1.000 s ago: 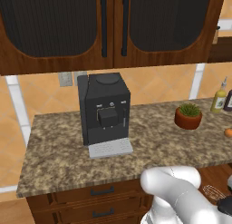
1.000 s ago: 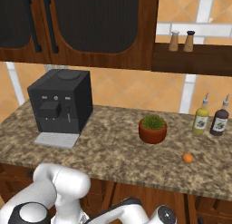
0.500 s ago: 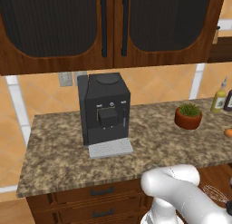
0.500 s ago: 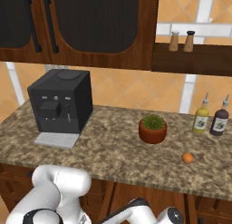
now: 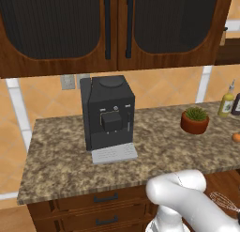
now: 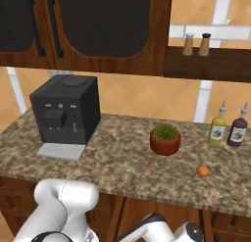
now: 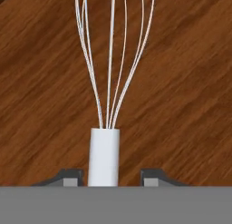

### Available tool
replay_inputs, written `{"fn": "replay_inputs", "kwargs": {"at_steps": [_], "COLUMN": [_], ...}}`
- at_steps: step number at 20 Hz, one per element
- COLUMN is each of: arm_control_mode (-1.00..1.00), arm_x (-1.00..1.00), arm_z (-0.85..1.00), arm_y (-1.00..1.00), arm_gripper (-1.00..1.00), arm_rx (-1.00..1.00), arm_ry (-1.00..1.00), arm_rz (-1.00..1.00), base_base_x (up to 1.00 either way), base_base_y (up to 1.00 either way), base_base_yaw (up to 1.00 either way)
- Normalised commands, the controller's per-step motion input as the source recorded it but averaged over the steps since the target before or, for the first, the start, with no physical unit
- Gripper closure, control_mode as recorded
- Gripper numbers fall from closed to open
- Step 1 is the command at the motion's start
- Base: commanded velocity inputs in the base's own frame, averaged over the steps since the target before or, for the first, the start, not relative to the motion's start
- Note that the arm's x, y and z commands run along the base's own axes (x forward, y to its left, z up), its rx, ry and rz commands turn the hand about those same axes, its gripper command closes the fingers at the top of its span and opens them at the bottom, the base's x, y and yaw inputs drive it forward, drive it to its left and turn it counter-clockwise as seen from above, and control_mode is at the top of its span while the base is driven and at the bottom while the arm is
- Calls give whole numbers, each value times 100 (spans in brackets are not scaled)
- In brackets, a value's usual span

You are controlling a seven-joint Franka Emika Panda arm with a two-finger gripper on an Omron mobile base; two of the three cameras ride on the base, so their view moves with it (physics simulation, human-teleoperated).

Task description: Pick the whisk from the drawer and place it on the counter.

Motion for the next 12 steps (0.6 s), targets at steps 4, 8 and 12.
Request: {"fn": "replay_inputs", "kwargs": {"at_steps": [4,8,12], "arm_control_mode": [-100,-100,-100], "arm_x": [0,-9,-54], "arm_z": [-11,5,53], "arm_y": [0,-3,-2], "arm_gripper": [100,100,100], "arm_rx": [0,0,0], "arm_ry": [0,0,0], "arm_rz": [0,-2,-9], "base_base_x": [0,0,0], "base_base_y": [0,0,0], "base_base_yaw": [0,0,0]}}
